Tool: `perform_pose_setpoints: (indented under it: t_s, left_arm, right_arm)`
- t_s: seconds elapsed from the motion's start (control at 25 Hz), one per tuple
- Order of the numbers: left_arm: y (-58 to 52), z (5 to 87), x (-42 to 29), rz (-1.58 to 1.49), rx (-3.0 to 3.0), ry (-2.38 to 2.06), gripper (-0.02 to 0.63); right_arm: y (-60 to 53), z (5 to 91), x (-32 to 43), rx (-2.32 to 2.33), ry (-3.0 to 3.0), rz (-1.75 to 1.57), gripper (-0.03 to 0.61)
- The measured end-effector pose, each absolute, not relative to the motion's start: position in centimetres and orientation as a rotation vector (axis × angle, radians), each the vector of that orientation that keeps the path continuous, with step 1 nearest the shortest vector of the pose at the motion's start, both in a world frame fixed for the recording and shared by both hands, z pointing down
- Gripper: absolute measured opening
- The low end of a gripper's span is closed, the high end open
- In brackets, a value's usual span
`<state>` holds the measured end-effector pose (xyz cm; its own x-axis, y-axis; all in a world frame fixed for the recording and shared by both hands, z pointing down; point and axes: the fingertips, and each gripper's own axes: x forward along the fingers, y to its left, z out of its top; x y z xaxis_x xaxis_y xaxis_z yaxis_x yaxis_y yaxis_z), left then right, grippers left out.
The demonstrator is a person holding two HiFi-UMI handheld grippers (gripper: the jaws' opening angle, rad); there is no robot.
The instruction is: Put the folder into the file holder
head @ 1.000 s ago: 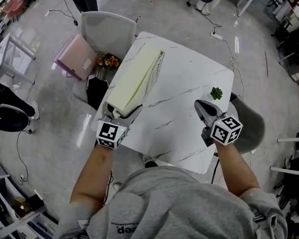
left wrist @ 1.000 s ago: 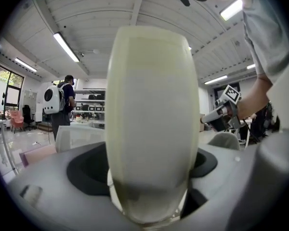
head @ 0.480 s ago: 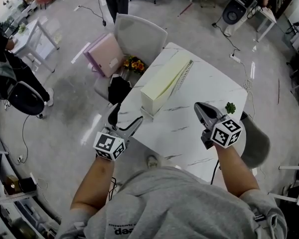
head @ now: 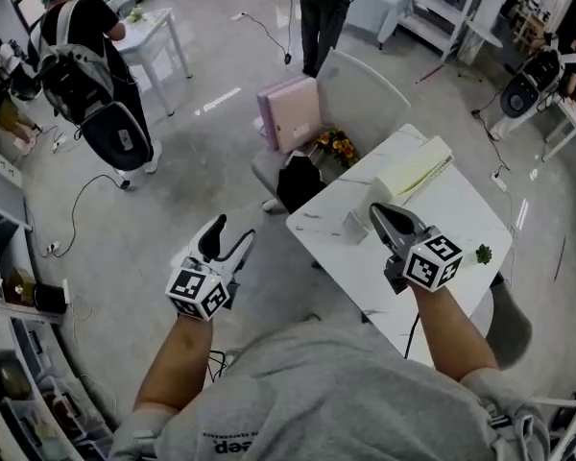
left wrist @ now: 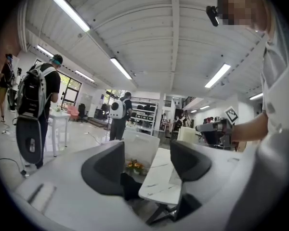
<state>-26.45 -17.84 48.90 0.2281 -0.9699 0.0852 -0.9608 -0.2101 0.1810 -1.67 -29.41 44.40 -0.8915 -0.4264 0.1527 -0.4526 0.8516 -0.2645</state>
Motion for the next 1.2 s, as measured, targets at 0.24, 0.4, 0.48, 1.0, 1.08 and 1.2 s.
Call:
perform_pose_setpoints:
  t_s: [0.24, 0.4, 0.48, 1.0, 1.08, 1.2]
  left_arm:
    - [-6.7, 47.0, -36.7, -0.122, 2.107, -2.049, 0.224]
    - [1.3, 46.7, -42.6, -0.117, 1.950, -2.213, 0.168]
    - [5.4, 46.5, -45.6, -0.131, 1.862, -2.279, 0.142]
    - [21.4, 46.4, -54.3, -0.219, 1.394, -2.524, 0.058]
    - [22.5, 46.5, -54.7, -0.202, 1.376, -2.532, 0.058]
    - [23.5, 46.4, -55.4, -0.181, 1.365, -2.545, 0.058]
  right_arm:
    - [-23.9, 42.5, -14.0, 0.482, -2.980, 0.381, 0.003]
    - [-19.3, 42.3, -22.1, 0.298, -3.003, 0.352, 0.003]
    - [-16.5, 42.1, -26.6, 0.196, -3.000, 0.336, 0.003]
    - [-5.8, 43.0, -45.2, -0.318, -2.934, 0.285, 0.003]
    - [-4.9, 43.3, -46.4, -0.339, -2.929, 0.265, 0.003]
    - [-4.2, 43.8, -47.6, -0.342, -2.922, 0.239, 0.003]
